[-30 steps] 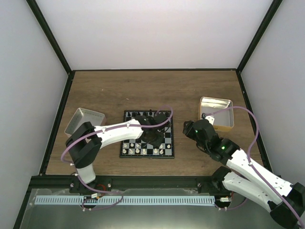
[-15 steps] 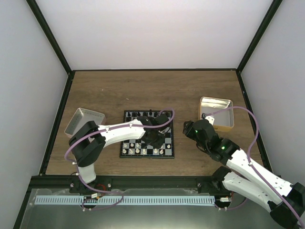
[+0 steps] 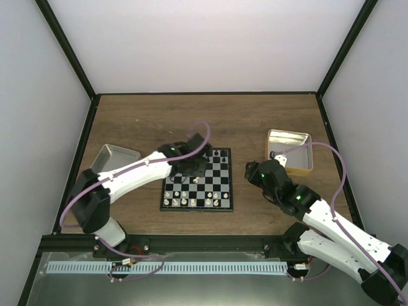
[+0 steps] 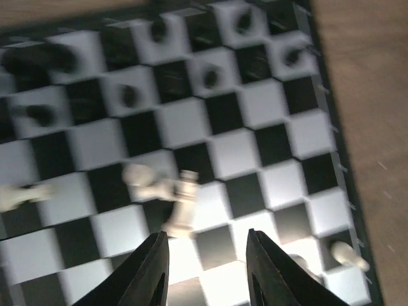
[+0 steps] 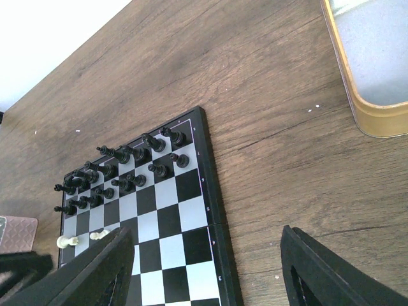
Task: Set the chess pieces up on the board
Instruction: Place the chess piece on the chessboard, then pick up the chess piece from the chessboard.
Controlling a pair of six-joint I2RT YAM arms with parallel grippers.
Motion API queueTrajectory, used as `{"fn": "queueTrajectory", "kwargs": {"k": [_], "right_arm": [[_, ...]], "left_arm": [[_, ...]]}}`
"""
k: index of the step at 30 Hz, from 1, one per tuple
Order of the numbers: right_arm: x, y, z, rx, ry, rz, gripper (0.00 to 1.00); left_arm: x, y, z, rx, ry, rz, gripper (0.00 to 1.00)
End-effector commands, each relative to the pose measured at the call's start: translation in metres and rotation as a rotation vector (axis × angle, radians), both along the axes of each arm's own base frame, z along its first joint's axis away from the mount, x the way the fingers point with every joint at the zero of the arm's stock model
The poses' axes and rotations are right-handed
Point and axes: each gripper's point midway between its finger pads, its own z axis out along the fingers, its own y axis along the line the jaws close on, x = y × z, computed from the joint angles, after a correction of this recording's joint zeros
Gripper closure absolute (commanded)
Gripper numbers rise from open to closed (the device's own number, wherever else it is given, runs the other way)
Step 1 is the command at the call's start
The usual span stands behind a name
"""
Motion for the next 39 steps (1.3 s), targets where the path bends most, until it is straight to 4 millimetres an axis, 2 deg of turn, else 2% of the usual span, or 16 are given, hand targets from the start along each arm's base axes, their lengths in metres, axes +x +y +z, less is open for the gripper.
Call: {"fn": "queueTrajectory", "kwargs": {"k": [1,4,7,16,22,30,39], "right_arm": [[0.003,-0.001,0.004,0.011,-0.018,-0.011,0.35],[0.003,-0.001,0.003,0.011,-0.017,-0.010,0.35],[0.003,0.000,0.004,0.014,-0.020,-0.008,0.35],[0.003,-0.002,0.004,0.004,-0.023,-0.010,0.35],[0.003,-0.004,0.003,-0.003,-0.024,-0.012,0.35],[0.001,-0.006,0.002,-0.007,-0.025,-0.017,0.35],[0.000,-0.008,0.002,-0.006,-0.029,-0.021,0.35]], "left_arm": [[0.032,0.069,0.006,0.039,-0.085,0.253,0.63],[0.047,0.100,0.007,0.013,-0.113,0.361,0.59],[0.056,0.113,0.004,-0.032,-0.119,0.424,0.57],[0.066,0.109,-0.036,-0.076,-0.067,0.510,0.52],[0.079,0.107,-0.051,-0.097,-0.070,0.560,0.52],[0.088,0.103,-0.066,-0.084,-0.063,0.576,0.71],[0.088,0.106,-0.080,-0.046,-0.048,0.576,0.73]]}}
